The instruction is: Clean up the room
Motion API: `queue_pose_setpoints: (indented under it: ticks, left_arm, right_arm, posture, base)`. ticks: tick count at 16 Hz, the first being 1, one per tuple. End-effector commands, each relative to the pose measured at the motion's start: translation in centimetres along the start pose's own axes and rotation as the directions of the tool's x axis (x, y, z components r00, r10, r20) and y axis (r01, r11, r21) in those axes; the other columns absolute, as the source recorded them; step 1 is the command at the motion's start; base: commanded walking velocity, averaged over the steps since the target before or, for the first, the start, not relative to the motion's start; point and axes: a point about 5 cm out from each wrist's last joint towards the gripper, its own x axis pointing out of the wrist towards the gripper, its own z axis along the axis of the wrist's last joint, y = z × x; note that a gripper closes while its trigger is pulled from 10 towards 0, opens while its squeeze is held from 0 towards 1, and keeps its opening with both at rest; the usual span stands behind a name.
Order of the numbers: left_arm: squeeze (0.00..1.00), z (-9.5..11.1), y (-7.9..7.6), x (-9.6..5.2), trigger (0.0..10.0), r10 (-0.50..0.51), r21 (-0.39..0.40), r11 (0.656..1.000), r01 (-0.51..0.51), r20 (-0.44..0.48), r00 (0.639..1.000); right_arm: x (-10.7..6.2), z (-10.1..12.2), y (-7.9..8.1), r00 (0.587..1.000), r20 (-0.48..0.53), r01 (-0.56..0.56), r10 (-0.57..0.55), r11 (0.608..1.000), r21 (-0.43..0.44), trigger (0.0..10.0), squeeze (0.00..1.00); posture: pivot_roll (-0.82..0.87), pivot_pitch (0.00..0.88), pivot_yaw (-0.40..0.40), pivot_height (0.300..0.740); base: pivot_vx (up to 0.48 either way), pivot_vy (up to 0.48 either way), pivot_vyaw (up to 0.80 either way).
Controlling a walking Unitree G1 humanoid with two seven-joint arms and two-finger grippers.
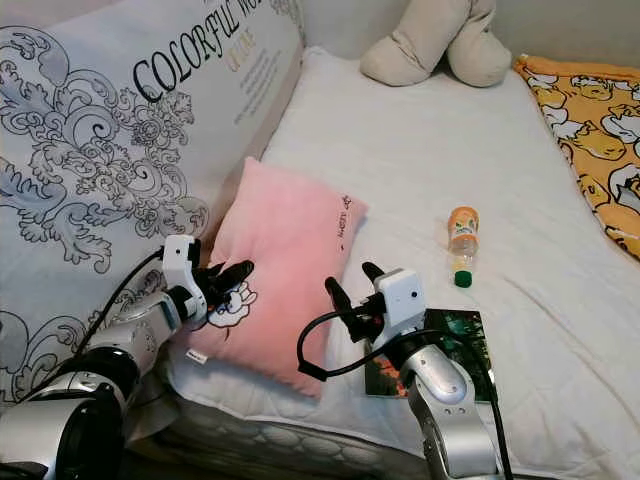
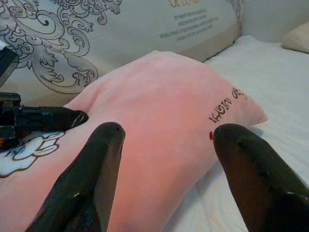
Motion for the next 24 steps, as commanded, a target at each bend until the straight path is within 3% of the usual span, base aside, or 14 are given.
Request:
queue_pose_setpoints:
  ticks: [1,5,8,10,12,13,14,15,16,17,19,20,21,24]
  left_arm:
    - [0.0,-0.2,-0.6,0.4,0.0,-0.029,-0.04,0.999,0.028,-0.016,0.999]
    - [0.0,2.8,-0.5,0.3,0.0,-0.03,-0.001,1.0,0.03,0.125,0.992]
    - [0.0,5.5,-0.4,-0.8,0.0,-0.03,0.153,0.988,-0.01,0.257,0.966]
    - [0.0,6.8,-0.7,-1.6,0.0,-0.043,0.208,0.978,-0.023,0.308,0.95]
    - [0.0,7.4,-1.3,-1.8,0.0,-0.061,0.26,0.965,-0.024,0.314,0.947]
    - [0.0,7.3,-1.7,-1.8,0.0,-0.075,0.325,0.946,-0.019,0.275,0.959]
    - [0.0,6.8,-1.3,-1.7,0.0,-0.024,0.391,0.917,-0.074,0.239,0.971]
    - [0.0,6.7,-1.2,-1.8,3.7,-0.015,0.411,0.907,-0.088,0.243,0.97]
    - [1.0,6.6,-0.7,-3.1,7.1,0.03,0.617,0.759,-0.207,0.285,0.958]
    - [1.0,6.3,-0.8,-3.8,10.0,0.034,0.604,0.761,-0.239,0.33,0.943]
    - [1.0,5.7,-1.0,-5.2,10.0,0.053,0.564,0.775,-0.286,0.393,0.918]
    - [1.0,4.9,-1.2,-7.5,10.0,0.141,0.455,0.807,-0.377,0.471,0.871]
    - [1.0,4.7,-1.3,-8.4,10.0,0.179,0.408,0.814,-0.413,0.501,0.847]
    - [1.0,3.6,-2.1,-8.5,10.0,0.171,0.406,0.822,-0.399,0.493,0.853]
  right_arm:
    - [0.4,0.3,0.0,1.0,0.008,-0.013,0.013,1.0,-0.012,10.0,0.0]
    - [0.7,0.1,0.2,1.0,0.005,-0.018,0.019,1.0,-0.013,10.0,0.0]
    - [0.4,0.1,0.6,0.997,0.015,-0.07,0.07,0.998,0.004,10.0,0.0]
    - [0.0,-0.4,0.7,0.996,0.004,-0.087,0.087,0.996,0.007,10.0,0.0]
    - [0.0,-0.6,0.7,0.996,-0.006,-0.088,0.088,0.996,0.006,10.0,0.0]
    - [0.1,-0.7,0.7,0.996,-0.011,-0.09,0.09,0.996,0.005,10.0,0.0]
    - [0.2,-0.7,0.8,0.996,-0.011,-0.094,0.094,0.996,0.005,10.0,0.0]
    - [0.2,-0.6,0.8,0.996,-0.007,-0.094,0.094,0.996,0.003,10.0,0.0]
    - [0.1,-0.1,0.6,0.998,0.026,-0.06,0.061,0.998,-0.033,10.0,0.0]
    - [0.0,0.3,0.5,0.998,0.051,-0.032,0.035,0.998,-0.055,10.0,0.0]
    - [-0.2,0.9,0.2,0.996,0.089,0.021,-0.015,0.997,-0.072,10.0,0.0]
    - [-0.8,1.0,-0.3,0.987,0.12,0.11,-0.104,0.993,-0.045,10.0,0.0]
    - [-1.1,0.9,-0.4,0.982,0.127,0.147,-0.142,0.989,-0.029,10.0,0.0]
    - [-0.7,0.3,-0.8,0.969,0.124,0.214,-0.215,0.977,0.023,10.0,0.0]
  posture:
    - [-0.15,0.0,0.031,0.74]
    - [-0.14,0.0,0.034,0.74]
    - [-0.14,0.0,0.042,0.74]
    - [-0.14,0.0,0.041,0.74]
    - [-0.13,0.0,0.038,0.74]
    - [-0.13,0.0,0.038,0.74]
    - [-0.13,0.0,0.038,0.74]
    - [-0.13,0.0,0.039,0.74]
    - [-0.13,0.0,0.039,0.74]
    - [-0.13,0.0,0.042,0.74]
    - [-0.14,0.0,0.046,0.74]
    - [-0.13,0.0,0.043,0.74]
    - [-0.12,0.0,0.039,0.74]
    - [-0.1,0.0,0.023,0.74]
  base:
    - [0.0,0.0,0.0]
    - [0.0,0.0,0.0]
    - [0.0,0.0,0.0]
    - [0.0,0.0,0.0]
    - [0.0,0.0,0.0]
    - [0.0,0.0,0.0]
    - [0.0,0.0,0.0]
    - [0.0,0.0,0.0]
    - [0.0,0.0,0.0]
    - [0.0,0.0,0.0]
    - [0.0,0.0,0.0]
    - [0.0,0.0,0.0]
    - [0.0,0.0,0.0]
    - [0.0,0.0,0.0]
